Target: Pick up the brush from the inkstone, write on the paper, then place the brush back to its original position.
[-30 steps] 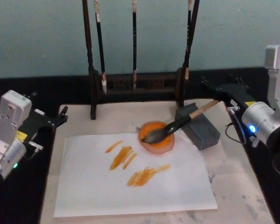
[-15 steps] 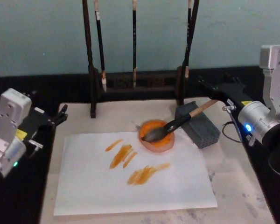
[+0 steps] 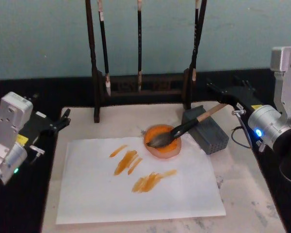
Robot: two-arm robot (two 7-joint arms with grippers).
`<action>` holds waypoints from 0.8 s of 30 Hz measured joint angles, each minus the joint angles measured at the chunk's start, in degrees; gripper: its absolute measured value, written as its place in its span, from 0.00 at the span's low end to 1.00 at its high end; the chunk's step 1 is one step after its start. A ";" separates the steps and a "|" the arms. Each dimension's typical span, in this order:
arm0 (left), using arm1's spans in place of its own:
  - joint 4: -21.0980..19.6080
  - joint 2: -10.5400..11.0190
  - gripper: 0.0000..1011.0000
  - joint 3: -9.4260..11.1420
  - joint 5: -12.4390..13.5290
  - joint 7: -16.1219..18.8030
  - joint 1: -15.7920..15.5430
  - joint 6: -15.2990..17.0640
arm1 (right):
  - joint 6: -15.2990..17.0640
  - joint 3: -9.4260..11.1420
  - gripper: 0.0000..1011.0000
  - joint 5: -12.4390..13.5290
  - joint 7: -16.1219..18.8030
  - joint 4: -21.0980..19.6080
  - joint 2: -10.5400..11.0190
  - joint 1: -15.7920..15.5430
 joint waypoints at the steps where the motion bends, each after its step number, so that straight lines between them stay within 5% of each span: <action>1: 0.00 0.00 0.99 0.00 0.00 0.00 0.00 0.00 | 0.00 0.00 0.99 0.01 0.00 -0.01 0.00 0.00; 24: 0.00 0.00 0.99 0.00 0.00 0.00 0.00 0.00 | 0.00 0.00 0.99 0.11 -0.01 -0.07 0.06 -0.01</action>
